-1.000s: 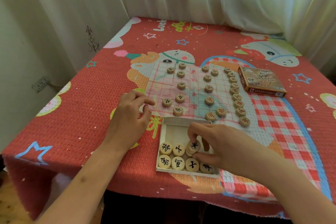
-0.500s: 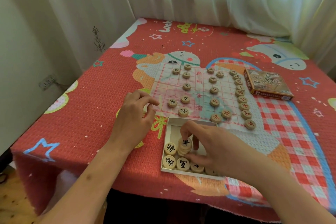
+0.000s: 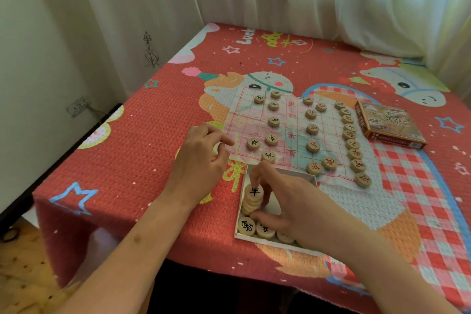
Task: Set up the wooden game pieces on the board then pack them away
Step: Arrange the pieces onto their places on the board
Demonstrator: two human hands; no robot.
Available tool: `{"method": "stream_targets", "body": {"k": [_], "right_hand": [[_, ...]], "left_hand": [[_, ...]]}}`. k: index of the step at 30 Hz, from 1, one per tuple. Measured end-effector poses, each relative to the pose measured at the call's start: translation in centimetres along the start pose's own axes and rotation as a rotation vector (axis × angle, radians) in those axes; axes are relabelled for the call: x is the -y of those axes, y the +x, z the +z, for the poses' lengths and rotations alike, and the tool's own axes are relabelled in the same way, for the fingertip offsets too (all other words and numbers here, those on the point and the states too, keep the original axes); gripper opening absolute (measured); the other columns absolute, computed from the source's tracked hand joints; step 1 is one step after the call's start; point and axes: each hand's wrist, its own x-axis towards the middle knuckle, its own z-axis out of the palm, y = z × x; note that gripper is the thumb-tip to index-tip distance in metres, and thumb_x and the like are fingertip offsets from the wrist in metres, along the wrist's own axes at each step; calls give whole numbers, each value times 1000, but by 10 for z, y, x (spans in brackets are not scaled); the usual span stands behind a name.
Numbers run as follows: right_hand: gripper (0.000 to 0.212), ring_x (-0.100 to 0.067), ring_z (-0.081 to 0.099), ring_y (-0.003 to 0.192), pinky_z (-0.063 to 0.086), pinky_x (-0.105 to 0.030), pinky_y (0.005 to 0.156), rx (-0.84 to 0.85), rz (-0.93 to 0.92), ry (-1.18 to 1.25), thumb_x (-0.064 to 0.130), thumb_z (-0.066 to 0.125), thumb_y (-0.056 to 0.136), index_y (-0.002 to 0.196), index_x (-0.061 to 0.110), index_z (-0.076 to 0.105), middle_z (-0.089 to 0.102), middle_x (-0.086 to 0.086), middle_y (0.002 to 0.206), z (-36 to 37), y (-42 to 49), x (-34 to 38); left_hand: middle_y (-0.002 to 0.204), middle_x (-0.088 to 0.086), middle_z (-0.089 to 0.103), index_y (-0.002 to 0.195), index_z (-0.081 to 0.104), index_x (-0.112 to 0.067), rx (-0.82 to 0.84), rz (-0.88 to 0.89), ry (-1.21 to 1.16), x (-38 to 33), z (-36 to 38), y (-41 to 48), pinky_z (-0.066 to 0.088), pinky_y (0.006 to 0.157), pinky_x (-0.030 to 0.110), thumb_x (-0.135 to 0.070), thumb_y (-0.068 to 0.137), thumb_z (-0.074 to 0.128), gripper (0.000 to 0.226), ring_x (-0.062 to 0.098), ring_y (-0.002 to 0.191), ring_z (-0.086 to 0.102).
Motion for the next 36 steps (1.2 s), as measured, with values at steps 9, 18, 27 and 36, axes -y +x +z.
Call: {"method": "stream_targets", "body": {"k": [9, 18, 27, 36], "right_hand": [[45, -10, 58, 73, 51, -30, 64, -71, -12, 63, 47, 66, 82, 101, 46, 25, 58, 9, 84, -4, -14, 2], [47, -8, 57, 80, 49, -26, 73, 111, -85, -78, 47, 61, 88, 108, 44, 19, 58, 13, 93, -9, -13, 13], [46, -17, 50, 58, 40, -28, 54, 96, -99, -87, 49, 59, 85, 112, 44, 21, 47, 4, 62, 0, -6, 10], [46, -14, 53, 51, 48, -28, 57, 64, -93, -30, 53, 62, 84, 109, 42, 25, 35, 60, 87, -7, -11, 13]], "left_hand": [[102, -10, 54, 96, 70, -19, -14, -6, -24, 1, -1, 0, 27, 90, 0, -13, 94, 56, 16, 5, 105, 43], [101, -11, 54, 95, 70, -19, -27, -10, -25, 2, -1, 0, 28, 89, 0, -14, 94, 56, 15, 5, 105, 44], [102, -11, 54, 97, 70, -20, -28, -15, -36, 3, 0, 1, 31, 88, 2, -15, 94, 55, 16, 5, 106, 44], [101, -11, 54, 96, 70, -21, -21, -18, -42, 3, -1, 1, 27, 88, -1, -15, 94, 55, 16, 4, 104, 43]]}}
